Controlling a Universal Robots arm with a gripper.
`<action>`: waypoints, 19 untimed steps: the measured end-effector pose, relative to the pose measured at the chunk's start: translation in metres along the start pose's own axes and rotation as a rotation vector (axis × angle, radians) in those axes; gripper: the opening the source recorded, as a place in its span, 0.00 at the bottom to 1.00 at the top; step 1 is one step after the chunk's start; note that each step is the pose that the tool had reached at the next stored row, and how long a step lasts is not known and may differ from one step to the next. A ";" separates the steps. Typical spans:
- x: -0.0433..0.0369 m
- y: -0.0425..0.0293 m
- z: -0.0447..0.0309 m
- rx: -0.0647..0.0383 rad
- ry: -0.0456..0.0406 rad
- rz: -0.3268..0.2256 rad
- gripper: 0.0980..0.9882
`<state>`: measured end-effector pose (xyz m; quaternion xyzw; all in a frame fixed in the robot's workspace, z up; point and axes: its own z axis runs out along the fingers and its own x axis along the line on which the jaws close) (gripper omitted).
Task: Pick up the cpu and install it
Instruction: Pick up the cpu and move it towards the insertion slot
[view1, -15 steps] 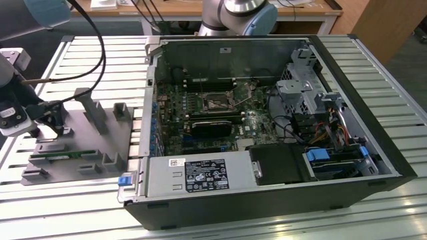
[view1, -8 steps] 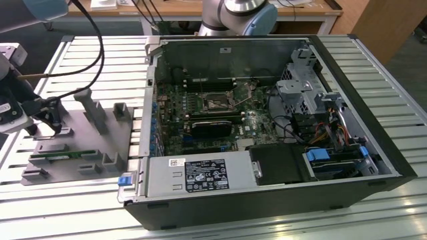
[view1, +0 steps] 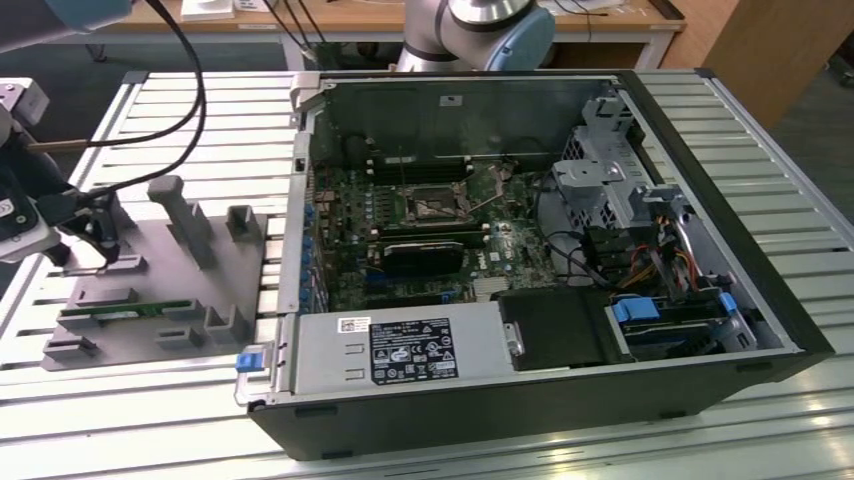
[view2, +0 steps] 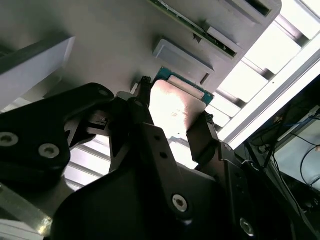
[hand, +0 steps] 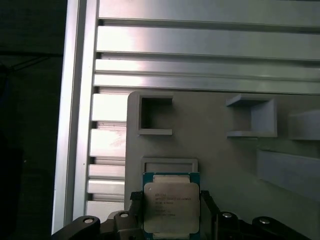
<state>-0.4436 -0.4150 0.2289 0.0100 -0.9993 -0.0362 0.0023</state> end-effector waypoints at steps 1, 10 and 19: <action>0.0000 0.0000 -0.0011 0.000 0.0002 0.000 0.50; 0.0000 0.0009 -0.0121 0.000 0.0002 0.000 0.50; 0.0001 0.0016 -0.0213 0.000 0.0002 0.000 0.50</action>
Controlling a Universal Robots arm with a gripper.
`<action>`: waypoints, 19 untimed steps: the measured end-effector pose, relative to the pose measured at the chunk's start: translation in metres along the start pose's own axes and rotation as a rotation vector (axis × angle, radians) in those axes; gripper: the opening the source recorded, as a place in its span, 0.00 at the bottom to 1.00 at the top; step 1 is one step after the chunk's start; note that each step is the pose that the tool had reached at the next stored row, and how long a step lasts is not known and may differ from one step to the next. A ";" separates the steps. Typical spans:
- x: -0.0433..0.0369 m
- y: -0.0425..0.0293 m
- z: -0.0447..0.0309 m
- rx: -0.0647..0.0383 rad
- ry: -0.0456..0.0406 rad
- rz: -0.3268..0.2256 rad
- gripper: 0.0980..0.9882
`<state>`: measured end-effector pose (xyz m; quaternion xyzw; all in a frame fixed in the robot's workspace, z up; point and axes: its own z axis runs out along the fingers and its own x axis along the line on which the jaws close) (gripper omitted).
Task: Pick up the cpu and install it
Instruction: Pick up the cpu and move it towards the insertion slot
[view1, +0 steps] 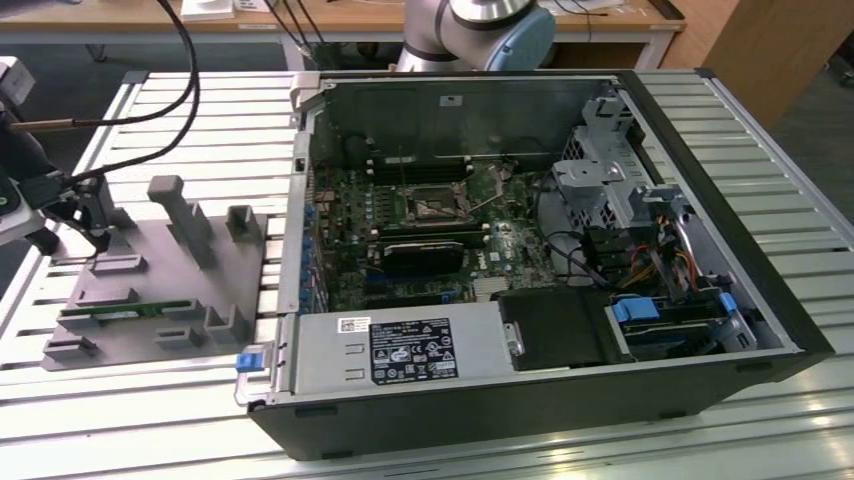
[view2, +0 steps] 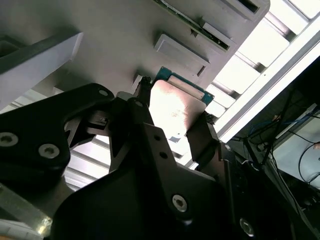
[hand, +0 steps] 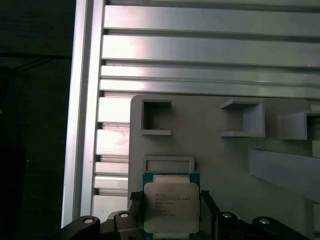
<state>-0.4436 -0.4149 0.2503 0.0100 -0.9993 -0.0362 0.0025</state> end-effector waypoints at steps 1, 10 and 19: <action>0.0000 0.0001 -0.0009 0.000 0.0000 0.000 0.50; 0.0003 0.0005 -0.0043 0.000 0.0000 0.000 0.50; 0.0004 0.0016 -0.0165 0.000 -0.0001 0.000 0.50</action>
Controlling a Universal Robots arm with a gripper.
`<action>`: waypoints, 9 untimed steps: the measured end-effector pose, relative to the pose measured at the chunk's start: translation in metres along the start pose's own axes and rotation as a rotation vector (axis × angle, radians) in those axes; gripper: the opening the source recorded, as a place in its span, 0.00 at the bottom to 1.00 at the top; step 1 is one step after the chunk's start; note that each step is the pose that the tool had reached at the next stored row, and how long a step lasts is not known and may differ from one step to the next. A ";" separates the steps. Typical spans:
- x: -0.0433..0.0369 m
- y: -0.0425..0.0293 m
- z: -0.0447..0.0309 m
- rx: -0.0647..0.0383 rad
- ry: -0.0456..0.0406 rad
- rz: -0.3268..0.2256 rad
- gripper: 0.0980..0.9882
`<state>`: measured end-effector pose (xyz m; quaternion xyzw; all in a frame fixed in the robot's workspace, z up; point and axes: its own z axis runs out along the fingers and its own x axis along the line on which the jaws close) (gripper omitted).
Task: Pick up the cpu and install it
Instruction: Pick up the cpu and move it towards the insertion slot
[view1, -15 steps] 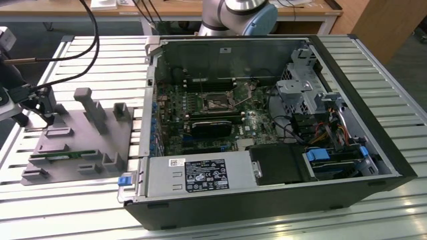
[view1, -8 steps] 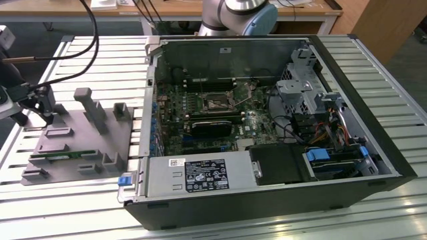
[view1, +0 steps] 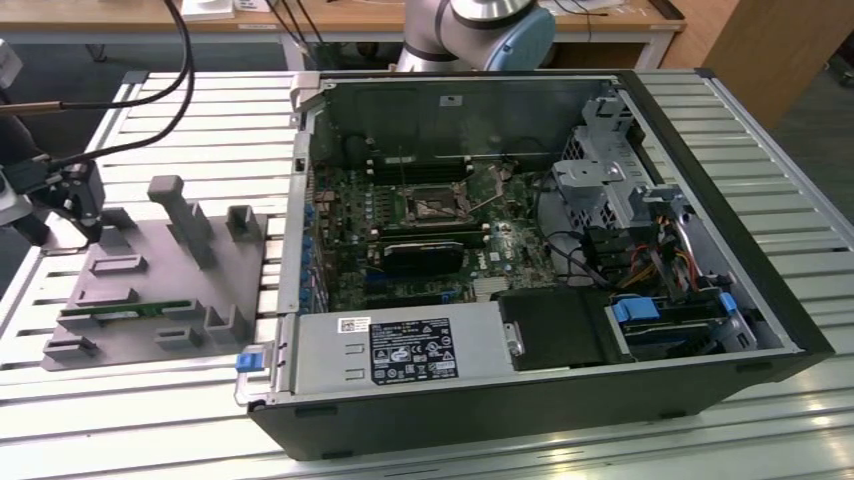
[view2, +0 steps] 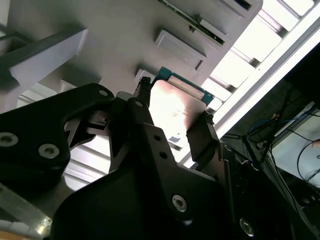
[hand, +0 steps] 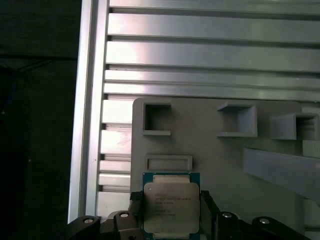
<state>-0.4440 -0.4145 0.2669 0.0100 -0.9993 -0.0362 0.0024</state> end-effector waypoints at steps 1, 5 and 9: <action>0.0000 0.0002 -0.0016 0.000 0.0000 0.000 0.50; 0.0000 0.0009 -0.0080 0.000 0.0000 0.000 0.50; 0.0001 0.0017 -0.0151 0.000 0.0000 0.000 0.50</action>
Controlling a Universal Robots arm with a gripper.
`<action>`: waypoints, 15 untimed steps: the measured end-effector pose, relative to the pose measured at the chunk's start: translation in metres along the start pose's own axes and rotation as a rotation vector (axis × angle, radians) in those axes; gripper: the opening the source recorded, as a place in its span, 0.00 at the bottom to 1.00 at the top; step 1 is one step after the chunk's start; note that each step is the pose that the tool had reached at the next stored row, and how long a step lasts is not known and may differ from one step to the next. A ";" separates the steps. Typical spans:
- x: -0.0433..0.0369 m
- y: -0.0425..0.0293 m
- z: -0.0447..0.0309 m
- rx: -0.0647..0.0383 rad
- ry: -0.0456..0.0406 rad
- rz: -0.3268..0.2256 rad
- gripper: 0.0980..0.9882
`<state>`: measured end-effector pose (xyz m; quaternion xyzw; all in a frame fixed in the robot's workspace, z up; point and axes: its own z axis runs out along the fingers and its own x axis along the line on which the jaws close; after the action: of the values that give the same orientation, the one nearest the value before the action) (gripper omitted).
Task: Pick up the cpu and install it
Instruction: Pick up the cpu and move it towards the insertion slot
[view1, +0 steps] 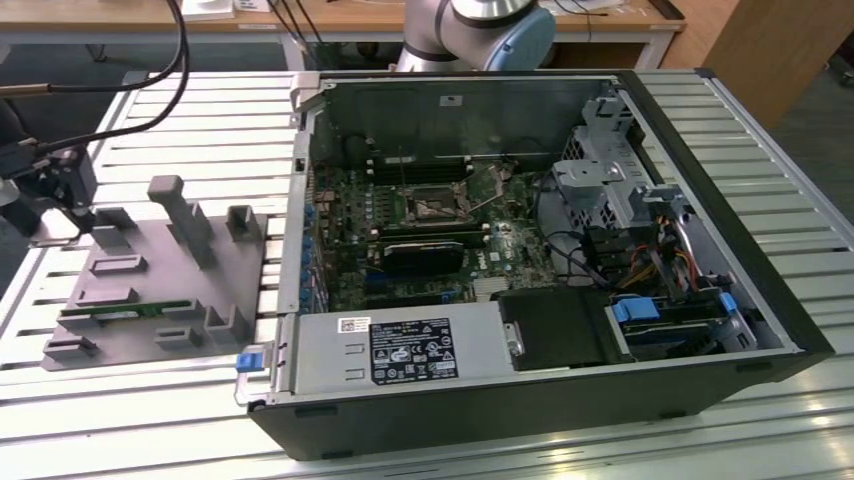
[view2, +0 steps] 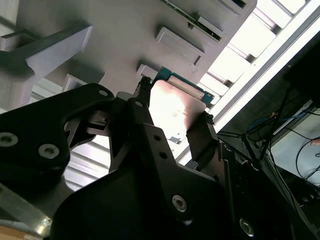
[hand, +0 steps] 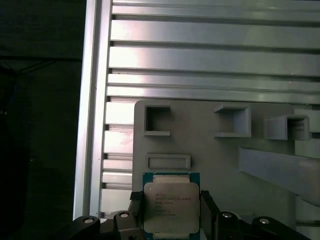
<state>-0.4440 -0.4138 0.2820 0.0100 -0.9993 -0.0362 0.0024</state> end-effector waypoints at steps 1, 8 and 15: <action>0.0000 0.0002 -0.0016 0.000 0.0000 0.000 0.50; 0.0000 0.0011 -0.0117 0.000 0.0000 0.000 0.50; 0.0001 0.0020 -0.0198 0.000 0.0000 0.000 0.50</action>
<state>-0.4440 -0.4133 0.3019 0.0100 -0.9993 -0.0362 0.0024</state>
